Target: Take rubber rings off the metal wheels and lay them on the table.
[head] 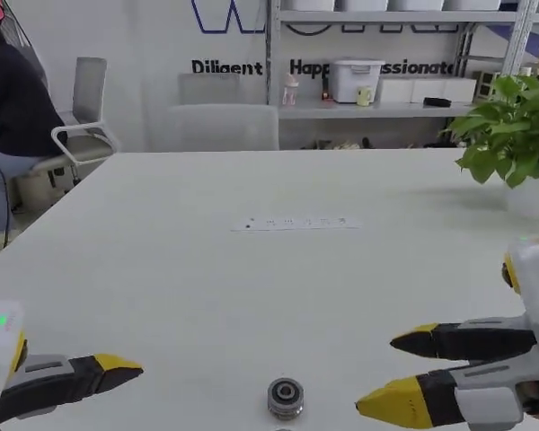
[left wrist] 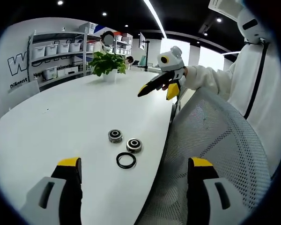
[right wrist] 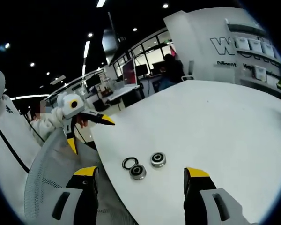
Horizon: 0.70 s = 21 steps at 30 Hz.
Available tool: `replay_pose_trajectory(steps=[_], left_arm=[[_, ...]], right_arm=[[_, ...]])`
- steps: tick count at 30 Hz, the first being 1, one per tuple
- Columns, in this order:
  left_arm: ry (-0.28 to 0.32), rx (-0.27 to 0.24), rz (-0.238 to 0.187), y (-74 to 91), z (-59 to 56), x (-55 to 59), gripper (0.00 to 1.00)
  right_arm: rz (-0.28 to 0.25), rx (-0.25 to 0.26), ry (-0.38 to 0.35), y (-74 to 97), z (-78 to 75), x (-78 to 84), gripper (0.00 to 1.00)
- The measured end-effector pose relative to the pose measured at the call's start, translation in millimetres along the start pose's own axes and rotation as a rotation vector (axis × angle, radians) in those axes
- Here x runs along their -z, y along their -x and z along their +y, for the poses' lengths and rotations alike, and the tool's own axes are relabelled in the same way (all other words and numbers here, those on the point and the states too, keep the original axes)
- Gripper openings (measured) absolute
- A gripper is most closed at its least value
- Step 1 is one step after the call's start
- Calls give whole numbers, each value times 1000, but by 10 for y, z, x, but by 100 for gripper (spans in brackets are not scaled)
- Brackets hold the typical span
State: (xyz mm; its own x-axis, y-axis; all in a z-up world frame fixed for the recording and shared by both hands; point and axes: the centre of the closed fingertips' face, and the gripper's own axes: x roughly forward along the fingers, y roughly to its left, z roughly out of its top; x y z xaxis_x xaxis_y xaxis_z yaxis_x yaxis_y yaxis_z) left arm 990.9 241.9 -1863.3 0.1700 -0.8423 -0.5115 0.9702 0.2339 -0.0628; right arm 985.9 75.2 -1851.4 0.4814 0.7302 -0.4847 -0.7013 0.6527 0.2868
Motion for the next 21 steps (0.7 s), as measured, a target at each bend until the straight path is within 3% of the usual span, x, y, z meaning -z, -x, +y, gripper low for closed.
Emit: replay_pose_trajectory(steps=[5, 11, 14, 18, 21], left_arm=[[9, -22, -8, 42, 11, 48, 93], [19, -43, 30, -2, -14, 241, 93], [26, -32, 48, -25, -62, 300, 93], [29, -37, 62, -11, -31, 338, 92], [33, -41, 69, -13, -25, 351, 92]], right_arm=[[70, 26, 21, -27, 4, 196, 77], [118, 57, 0, -89, -70, 357, 80], [179, 50, -11, -178, -43, 537, 80], [300, 15, 40, -236, 31, 767, 84], [314, 22, 52, -247, 22, 796, 85]])
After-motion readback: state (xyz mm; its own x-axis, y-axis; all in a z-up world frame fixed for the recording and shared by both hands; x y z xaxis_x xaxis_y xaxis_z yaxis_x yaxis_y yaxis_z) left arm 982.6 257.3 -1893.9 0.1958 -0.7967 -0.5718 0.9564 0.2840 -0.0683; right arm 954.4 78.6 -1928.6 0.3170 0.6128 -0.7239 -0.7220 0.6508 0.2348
